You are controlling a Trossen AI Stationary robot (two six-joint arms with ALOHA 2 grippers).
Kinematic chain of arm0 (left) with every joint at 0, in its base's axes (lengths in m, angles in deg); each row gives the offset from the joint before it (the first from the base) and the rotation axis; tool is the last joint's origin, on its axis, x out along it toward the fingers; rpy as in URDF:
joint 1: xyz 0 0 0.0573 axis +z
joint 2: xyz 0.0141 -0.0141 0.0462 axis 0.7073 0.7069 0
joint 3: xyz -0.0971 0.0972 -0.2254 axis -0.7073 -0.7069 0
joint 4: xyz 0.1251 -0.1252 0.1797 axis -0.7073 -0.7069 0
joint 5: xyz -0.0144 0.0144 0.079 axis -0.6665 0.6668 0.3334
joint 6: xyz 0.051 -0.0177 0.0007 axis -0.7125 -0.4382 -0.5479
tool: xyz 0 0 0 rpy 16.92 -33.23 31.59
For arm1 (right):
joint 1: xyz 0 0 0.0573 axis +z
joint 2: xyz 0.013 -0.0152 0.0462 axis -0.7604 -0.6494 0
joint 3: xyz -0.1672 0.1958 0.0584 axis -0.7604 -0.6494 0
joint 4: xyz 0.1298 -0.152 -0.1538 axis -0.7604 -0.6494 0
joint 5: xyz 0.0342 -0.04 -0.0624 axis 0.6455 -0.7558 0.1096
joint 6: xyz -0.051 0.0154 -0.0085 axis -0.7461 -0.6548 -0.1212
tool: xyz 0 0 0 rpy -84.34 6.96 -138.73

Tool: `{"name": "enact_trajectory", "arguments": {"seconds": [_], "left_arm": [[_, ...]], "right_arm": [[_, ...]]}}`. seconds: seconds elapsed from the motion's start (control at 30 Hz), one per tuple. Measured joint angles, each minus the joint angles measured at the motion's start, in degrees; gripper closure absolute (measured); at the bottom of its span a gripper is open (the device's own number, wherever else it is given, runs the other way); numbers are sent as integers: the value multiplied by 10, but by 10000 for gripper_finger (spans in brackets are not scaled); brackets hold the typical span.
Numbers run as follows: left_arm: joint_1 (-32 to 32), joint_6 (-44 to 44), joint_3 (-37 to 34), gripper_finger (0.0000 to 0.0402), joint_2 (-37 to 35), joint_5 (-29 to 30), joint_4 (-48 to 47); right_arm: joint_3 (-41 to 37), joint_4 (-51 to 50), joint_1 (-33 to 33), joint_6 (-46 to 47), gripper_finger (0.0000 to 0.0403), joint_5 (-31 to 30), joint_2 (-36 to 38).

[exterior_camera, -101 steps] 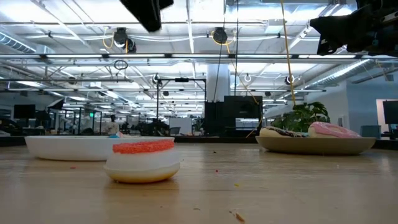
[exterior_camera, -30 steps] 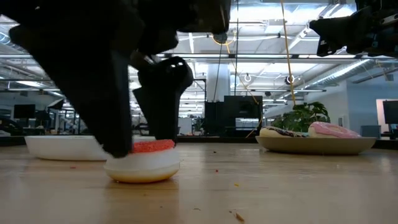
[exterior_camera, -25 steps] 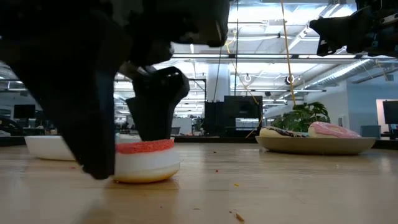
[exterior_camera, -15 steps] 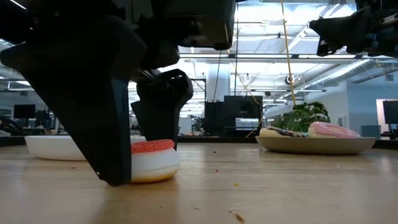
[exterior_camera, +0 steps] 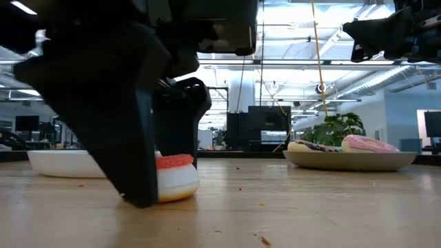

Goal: Pick & Place donuts
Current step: Put the small orange donut on the white plate

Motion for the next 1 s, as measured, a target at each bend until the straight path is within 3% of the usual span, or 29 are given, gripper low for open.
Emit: {"name": "enact_trajectory", "arguments": {"seconds": [0.37,0.5,0.67,0.87,1.0], "left_arm": [[1,15,0,214,-5,-18,-9],[2,11,5,252,-24,-26,-39],[3,-9,10,272,-68,2,-64],[14,-10,11,269,-166,47,-105],[25,-1,11,262,-239,112,-162]], "right_arm": [[0,0,0,0,403,0,0],[0,0,0,0,403,0,0],[0,4,0,0,403,0,0],[0,4,0,0,403,0,0],[0,4,0,0,403,0,0]]}}
